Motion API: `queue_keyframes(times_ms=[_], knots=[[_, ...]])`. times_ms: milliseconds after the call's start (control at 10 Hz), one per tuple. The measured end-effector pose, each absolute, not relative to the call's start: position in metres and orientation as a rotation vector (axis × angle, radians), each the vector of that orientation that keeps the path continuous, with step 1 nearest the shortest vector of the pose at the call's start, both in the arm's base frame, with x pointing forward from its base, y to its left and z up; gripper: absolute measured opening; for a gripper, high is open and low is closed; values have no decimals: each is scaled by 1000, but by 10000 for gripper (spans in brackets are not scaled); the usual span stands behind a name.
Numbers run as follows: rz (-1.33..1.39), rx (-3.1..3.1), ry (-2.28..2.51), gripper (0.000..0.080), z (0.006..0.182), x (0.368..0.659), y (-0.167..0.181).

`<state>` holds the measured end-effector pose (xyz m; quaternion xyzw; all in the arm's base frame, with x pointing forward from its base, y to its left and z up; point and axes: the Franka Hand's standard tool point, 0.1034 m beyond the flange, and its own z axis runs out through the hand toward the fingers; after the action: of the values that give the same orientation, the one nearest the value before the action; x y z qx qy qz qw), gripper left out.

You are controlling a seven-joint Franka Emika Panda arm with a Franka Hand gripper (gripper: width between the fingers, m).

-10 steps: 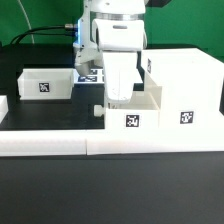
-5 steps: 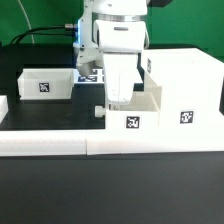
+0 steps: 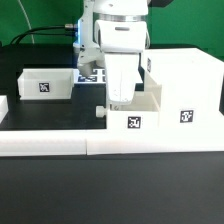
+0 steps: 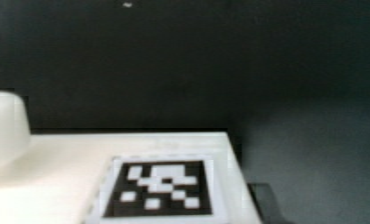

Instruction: Assemble drawer

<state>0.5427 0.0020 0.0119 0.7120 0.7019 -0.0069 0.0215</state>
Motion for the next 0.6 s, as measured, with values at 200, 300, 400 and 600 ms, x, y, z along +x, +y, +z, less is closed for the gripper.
queue_keyframes(times_ms=[200,300,400,600], knots=[[-1,2193,2171,42,12,544,2],[-2,2194,2171,42,12,544,2],[-2,2194,2170,42,12,544,2],[-2,2194,2170,42,12,544,2]])
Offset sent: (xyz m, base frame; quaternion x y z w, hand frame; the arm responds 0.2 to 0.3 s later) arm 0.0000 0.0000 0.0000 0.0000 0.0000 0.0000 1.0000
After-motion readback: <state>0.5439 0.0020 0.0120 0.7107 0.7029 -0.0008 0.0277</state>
